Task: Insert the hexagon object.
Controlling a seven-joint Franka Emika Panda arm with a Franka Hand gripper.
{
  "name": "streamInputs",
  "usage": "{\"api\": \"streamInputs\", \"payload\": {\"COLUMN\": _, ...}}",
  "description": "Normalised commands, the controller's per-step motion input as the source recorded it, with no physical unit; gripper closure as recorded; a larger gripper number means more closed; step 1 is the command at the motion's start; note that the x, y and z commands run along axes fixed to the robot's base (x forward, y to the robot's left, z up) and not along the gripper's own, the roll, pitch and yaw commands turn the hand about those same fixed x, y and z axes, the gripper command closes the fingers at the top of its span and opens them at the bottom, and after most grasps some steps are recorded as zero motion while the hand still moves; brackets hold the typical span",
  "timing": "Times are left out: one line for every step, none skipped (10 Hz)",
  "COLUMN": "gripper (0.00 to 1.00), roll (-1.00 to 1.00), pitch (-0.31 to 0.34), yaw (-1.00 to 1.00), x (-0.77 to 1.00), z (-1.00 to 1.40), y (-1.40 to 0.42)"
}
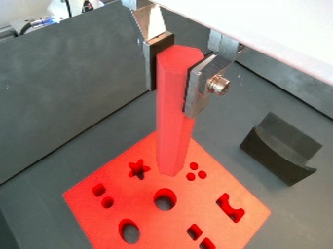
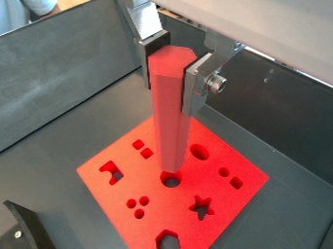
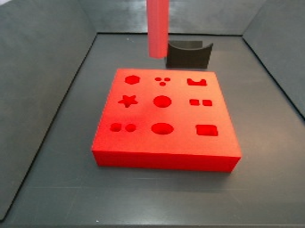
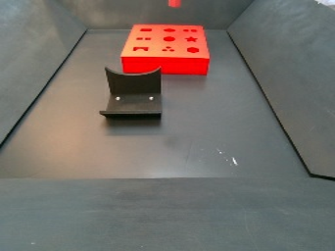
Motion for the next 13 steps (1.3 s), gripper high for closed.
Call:
{"api": "streamInputs", "payload": {"gripper": 1.00, "roll": 0.07, "pitch": -0.054, "yaw": 0.00, "x": -0.10, "z": -0.14, "y": 0.06}}
{"api": "streamInputs", "payload": {"gripper": 1.00, "roll": 0.07, "pitch": -0.186, "yaw": 0.00, "x": 0.00, "z": -0.54, "y": 0.25}}
{"api": "streamInputs", "payload": {"gripper": 1.00, "roll": 0.09, "pitch": -0.183, "yaw": 0.00, "x": 0.00, "z": -0.63, "y": 0.39}}
{"api": "streamInputs", "payload": {"gripper": 1.00, "roll": 0.07, "pitch": -0.173, "yaw": -0.01, "x": 0.00, "z": -0.61, "y": 0.47}}
{"api": "streamInputs", "payload": {"gripper": 1.00, "roll": 0.06, "pitch": -0.180, "yaw": -0.03, "x": -0.03, "z": -0.62, "y": 0.47}}
{"api": "streamInputs", "payload": {"gripper": 1.00, "roll": 0.05, "pitch": -0.194, "yaw": -0.05, "x": -0.07, "z": -0.61, "y": 0.45}}
{"api": "streamInputs", "payload": {"gripper": 1.00, "roll": 0.00, "pitch": -0.179, "yaw": -0.12, "x": -0.22, "z": -0.39, "y": 0.32}}
{"api": "streamInputs", "payload": {"gripper": 1.00, "roll": 0.00, "pitch": -0.131, "yaw": -0.07, "x": -0.09, "z": -0.23, "y": 0.16}}
{"api": "streamInputs", "payload": {"gripper": 1.00, "roll": 0.00, "pitch": -0.051, "yaw": -0.13, "x": -0.01, "z": -0.22, "y": 0.13}}
{"api": "streamInputs", "payload": {"gripper": 1.00, "roll": 0.01, "pitch": 0.003, "yaw": -0.27, "x": -0.09, "z": -0.29, "y": 0.28}}
{"api": "streamInputs", "payload": {"gripper": 1.00, "roll": 0.01, "pitch": 0.094, "yaw": -0.39, "x": -0.21, "z": -0.27, "y": 0.31}}
{"api": "streamInputs", "payload": {"gripper": 1.00, "roll": 0.00, "pitch": 0.216, "yaw": -0.45, "x": -0.07, "z": -0.24, "y": 0.22}}
{"api": "streamInputs", "payload": {"gripper": 1.00, "roll": 0.00, "pitch": 0.136, "yaw": -0.33, "x": 0.00, "z": -0.22, "y": 0.08}}
